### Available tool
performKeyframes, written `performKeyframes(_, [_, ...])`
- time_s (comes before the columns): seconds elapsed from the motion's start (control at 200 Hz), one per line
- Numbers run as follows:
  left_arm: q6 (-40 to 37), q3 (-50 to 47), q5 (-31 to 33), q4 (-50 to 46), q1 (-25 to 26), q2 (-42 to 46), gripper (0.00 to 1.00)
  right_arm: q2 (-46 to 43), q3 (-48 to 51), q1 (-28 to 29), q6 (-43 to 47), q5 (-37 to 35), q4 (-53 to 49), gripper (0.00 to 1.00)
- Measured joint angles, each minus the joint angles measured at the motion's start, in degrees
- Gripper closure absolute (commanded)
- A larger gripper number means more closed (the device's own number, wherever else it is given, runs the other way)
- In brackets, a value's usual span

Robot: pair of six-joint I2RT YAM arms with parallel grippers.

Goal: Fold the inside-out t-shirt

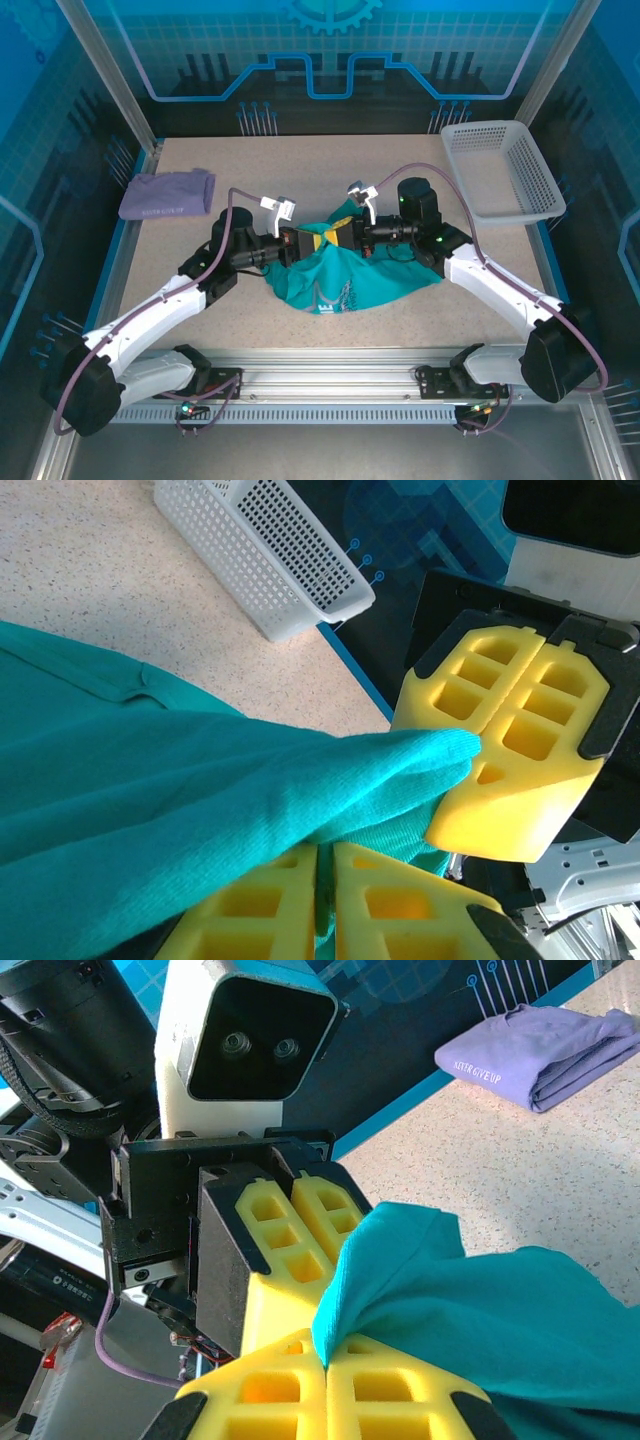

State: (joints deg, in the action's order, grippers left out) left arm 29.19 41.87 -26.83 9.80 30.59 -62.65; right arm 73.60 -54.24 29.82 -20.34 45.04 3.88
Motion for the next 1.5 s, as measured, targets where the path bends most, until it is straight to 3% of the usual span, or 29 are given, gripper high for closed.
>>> performKeyframes(0.085, [-0.1,0.0,0.0,-0.1,0.0,0.4,1.00,0.0,0.0,0.0,0.0,-0.2,-0.3,1.00])
performKeyframes(0.19, [-0.4,0.0,0.0,-0.1,0.0,1.1,1.00,0.0,-0.2,0.0,0.4,-2.1,-1.7,0.98])
performKeyframes(0.35, [0.0,0.0,1.3,-0.5,0.3,3.2,1.00,0.7,-5.6,0.2,0.0,-16.4,-14.1,0.76])
performKeyframes(0.5, [0.9,0.7,5.0,-2.0,2.1,4.8,1.00,-2.5,-4.6,0.6,1.6,-26.2,-17.2,0.61])
performKeyframes(0.695, [0.9,2.8,8.4,-3.8,3.5,4.5,1.00,-9.0,0.0,6.4,6.5,-28.7,-15.3,0.52])
performKeyframes(0.825, [1.0,3.1,9.5,-4.6,3.8,4.4,1.00,-9.1,0.8,11.2,10.2,-29.5,-13.1,0.50])
performKeyframes(0.95, [1.0,3.1,9.6,-5.1,4.2,4.4,1.00,-6.8,0.9,12.3,11.5,-31.0,-10.7,0.49])
performKeyframes(1.05, [1.0,3.1,9.6,-5.3,4.2,4.5,1.00,-3.5,0.6,12.3,11.7,-32.5,-9.7,0.57])
performKeyframes(1.15, [1.2,3.1,10.1,-5.7,4.2,5.4,1.00,-1.4,0.5,12.3,11.9,-34.2,-9.4,0.89])
performKeyframes(1.205, [1.2,3.1,11.1,-5.9,4.2,6.4,1.00,-1.3,0.5,12.2,12.1,-34.1,-9.2,1.00])
performKeyframes(1.25, [1.4,3.1,12.3,-6.1,4.2,7.2,1.00,-1.5,0.5,12.1,12.0,-33.7,-8.6,1.00])
performKeyframes(1.35, [1.3,3.1,16.4,-6.8,4.2,8.8,0.87,-3.1,1.1,10.3,10.8,-29.8,-6.5,1.00])
performKeyframes(1.501, [-1.2,3.1,20.9,-9.4,4.2,8.9,0.75,-5.2,2.9,4.6,5.8,-21.6,-1.9,1.00])
